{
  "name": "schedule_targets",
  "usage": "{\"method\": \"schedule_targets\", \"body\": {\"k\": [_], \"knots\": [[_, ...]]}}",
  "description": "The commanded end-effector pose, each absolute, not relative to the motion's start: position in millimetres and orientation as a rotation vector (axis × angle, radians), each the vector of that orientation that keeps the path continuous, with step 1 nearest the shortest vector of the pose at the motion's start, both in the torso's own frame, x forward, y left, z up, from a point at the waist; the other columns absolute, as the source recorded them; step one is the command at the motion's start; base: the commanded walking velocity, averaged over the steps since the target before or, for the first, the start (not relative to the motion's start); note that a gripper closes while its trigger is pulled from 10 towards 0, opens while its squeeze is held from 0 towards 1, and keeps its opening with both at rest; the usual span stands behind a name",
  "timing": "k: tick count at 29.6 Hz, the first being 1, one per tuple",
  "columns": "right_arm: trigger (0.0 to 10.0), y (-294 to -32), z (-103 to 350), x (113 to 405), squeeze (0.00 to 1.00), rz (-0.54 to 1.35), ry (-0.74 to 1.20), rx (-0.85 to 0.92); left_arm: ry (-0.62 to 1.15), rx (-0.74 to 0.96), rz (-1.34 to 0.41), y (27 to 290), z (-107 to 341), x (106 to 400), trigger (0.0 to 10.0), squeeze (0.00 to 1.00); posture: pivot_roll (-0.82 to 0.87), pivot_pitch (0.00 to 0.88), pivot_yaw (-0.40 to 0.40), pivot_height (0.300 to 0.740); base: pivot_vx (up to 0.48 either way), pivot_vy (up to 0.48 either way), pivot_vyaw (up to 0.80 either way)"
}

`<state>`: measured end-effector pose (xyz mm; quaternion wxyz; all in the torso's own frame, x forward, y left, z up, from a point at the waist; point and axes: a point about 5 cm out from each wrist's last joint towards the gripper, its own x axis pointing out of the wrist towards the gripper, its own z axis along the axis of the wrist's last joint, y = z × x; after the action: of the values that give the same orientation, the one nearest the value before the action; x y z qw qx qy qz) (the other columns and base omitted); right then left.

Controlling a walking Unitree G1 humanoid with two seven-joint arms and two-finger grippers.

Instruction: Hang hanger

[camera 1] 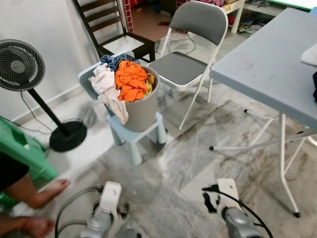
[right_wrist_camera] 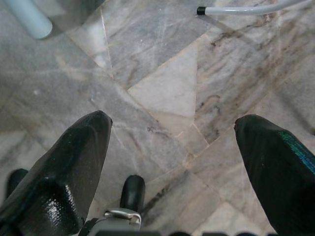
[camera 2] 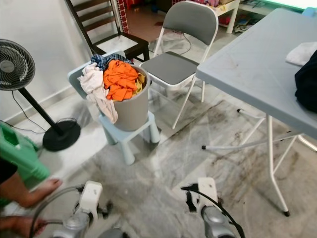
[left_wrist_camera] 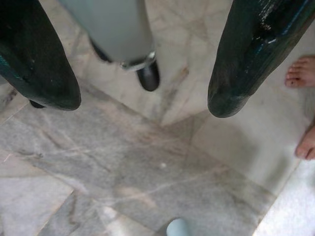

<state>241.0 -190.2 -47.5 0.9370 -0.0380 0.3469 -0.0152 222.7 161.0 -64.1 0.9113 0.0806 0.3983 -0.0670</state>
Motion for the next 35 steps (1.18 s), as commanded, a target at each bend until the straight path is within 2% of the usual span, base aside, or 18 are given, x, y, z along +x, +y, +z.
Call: {"method": "schedule_targets", "body": {"k": [1,11,23,28,32,35], "knots": [[10.0,-175.7,-51.5,238.3,0.00,0.000,0.727,-0.054,0.835,0.194,-0.114,175.0,-63.2,223.1,10.0,0.00,0.13,0.192,0.003,0.740,0.000,0.480,0.00],[10.0,-174.8,-52.7,236.8,0.00,0.007,0.733,-0.060,0.838,0.199,-0.114,177.2,-64.4,220.5,10.0,0.00,0.13,0.191,0.001,0.740,0.000,0.454,0.00],[10.0,-171.2,-54.1,235.1,0.00,0.019,0.737,-0.052,0.850,0.136,-0.127,189.4,-71.0,203.8,10.0,0.00,0.14,0.199,0.001,0.740,0.000,0.000,0.00],[10.0,-169.4,-55.3,233.5,0.00,0.032,0.743,-0.059,0.847,0.119,-0.132,193.1,-71.2,201.5,10.0,0.00,0.14,0.204,-0.003,0.740,0.289,0.000,0.00],[10.0,-169.0,-55.4,233.3,0.00,0.036,0.744,-0.062,0.842,0.116,-0.141,190.8,-70.4,203.4,10.0,0.00,0.14,0.207,-0.004,0.740,0.384,0.000,-0.51],[10.0,-169.2,-55.5,233.1,0.00,0.038,0.742,-0.065,0.831,0.112,-0.155,180.4,-67.4,212.1,10.0,0.00,0.13,0.209,-0.003,0.740,0.399,0.000,-0.17]]}}
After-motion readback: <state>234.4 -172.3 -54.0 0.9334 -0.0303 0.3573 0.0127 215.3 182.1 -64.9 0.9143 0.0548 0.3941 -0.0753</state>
